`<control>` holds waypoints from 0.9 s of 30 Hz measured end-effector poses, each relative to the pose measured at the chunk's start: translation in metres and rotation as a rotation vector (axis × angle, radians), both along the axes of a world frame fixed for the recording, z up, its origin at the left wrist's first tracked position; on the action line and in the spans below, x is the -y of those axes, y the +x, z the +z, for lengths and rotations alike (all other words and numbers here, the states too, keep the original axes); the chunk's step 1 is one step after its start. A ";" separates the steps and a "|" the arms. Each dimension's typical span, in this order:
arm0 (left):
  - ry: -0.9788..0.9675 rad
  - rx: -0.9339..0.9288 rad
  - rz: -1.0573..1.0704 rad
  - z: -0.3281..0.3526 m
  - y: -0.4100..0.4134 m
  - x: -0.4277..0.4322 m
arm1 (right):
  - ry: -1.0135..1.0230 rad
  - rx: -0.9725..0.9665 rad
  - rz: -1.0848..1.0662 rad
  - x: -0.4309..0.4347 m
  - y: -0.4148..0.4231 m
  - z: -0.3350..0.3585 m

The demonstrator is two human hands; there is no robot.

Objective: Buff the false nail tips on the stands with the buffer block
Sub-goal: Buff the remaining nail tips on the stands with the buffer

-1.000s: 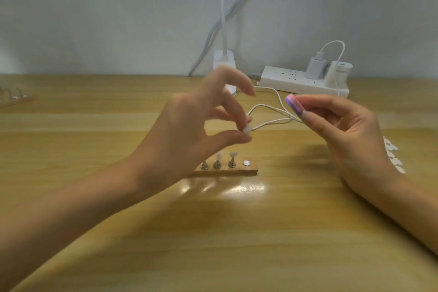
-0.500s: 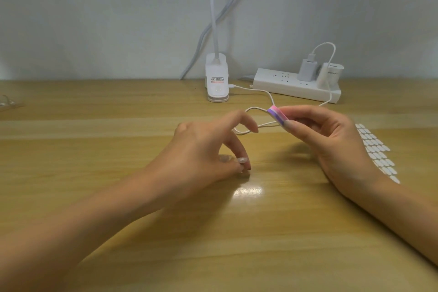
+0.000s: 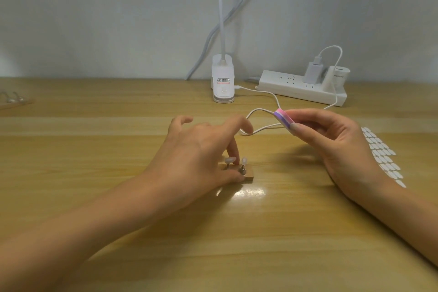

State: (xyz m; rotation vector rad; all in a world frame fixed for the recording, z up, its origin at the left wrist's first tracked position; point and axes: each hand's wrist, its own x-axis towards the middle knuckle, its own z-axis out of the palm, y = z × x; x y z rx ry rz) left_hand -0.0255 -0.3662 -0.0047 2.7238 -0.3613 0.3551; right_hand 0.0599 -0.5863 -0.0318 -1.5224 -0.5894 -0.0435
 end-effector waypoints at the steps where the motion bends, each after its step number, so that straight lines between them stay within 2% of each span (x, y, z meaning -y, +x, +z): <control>1: -0.022 0.004 -0.003 0.000 -0.001 -0.001 | -0.001 0.001 0.003 0.000 0.000 0.000; 7: -0.146 0.031 0.008 -0.002 -0.004 -0.002 | -0.013 0.008 0.005 0.001 0.001 -0.001; 14: -0.082 0.037 0.016 -0.004 -0.005 -0.007 | -0.028 0.027 0.003 0.001 -0.001 0.001; 16: -0.022 0.107 0.001 -0.006 -0.008 -0.007 | -0.018 0.042 -0.002 0.000 -0.002 0.002; 19: 0.171 0.327 -0.110 -0.009 -0.012 -0.003 | -0.019 0.077 -0.007 -0.001 -0.005 0.004; 21: 0.188 0.420 -0.143 -0.009 -0.014 -0.004 | -0.020 0.103 -0.011 -0.001 -0.006 0.005; 23: 0.008 0.375 -0.179 -0.002 -0.019 -0.009 | -0.028 0.141 -0.011 0.000 -0.007 0.005; 27: -0.538 0.038 -0.201 0.021 -0.029 -0.017 | -0.126 0.308 0.074 -0.001 -0.010 0.006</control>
